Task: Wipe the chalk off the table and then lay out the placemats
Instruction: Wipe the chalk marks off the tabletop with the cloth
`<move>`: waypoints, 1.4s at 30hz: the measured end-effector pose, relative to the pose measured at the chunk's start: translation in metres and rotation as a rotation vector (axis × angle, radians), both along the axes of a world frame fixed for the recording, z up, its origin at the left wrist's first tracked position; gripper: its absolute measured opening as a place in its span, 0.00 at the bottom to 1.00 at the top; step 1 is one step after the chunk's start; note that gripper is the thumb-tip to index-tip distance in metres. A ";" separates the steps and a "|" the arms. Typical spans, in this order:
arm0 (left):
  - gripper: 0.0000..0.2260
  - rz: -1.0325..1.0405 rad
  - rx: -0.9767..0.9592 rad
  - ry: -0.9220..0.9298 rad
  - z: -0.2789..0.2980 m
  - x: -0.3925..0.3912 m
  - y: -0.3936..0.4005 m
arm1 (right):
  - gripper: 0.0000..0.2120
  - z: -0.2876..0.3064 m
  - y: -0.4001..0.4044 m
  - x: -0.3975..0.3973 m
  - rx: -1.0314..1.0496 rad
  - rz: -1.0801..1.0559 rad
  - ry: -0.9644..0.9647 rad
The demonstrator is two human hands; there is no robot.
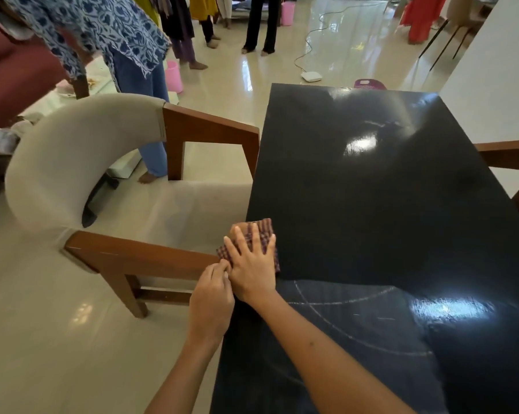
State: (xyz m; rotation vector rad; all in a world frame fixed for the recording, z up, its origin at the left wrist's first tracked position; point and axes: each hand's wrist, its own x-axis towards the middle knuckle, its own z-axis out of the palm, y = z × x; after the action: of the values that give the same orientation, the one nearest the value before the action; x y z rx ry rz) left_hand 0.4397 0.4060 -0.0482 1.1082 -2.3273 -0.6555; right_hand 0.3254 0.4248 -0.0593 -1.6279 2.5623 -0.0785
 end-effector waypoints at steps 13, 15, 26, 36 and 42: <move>0.12 -0.103 -0.014 -0.064 0.001 -0.013 0.003 | 0.28 -0.001 0.107 -0.048 -0.055 -0.395 -0.048; 0.12 -0.099 -0.013 -0.086 0.000 -0.015 0.003 | 0.29 0.000 0.143 -0.069 -0.055 -0.510 -0.038; 0.14 -0.115 0.103 -0.083 0.003 -0.022 -0.002 | 0.28 0.000 0.232 -0.085 -0.030 -0.882 -0.073; 0.14 -0.114 0.266 -0.013 0.014 -0.022 -0.020 | 0.27 0.002 0.108 0.023 -0.153 -0.415 -0.073; 0.14 -0.067 0.267 -0.051 0.010 -0.017 -0.019 | 0.27 0.001 0.068 0.077 -0.156 -0.216 -0.149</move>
State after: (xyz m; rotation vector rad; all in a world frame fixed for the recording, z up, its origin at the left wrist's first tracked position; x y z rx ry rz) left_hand 0.4222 0.3866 -0.0383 1.1763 -2.3789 -0.9973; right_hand 0.4020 0.4933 -0.0578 -1.3260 2.6613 -0.4108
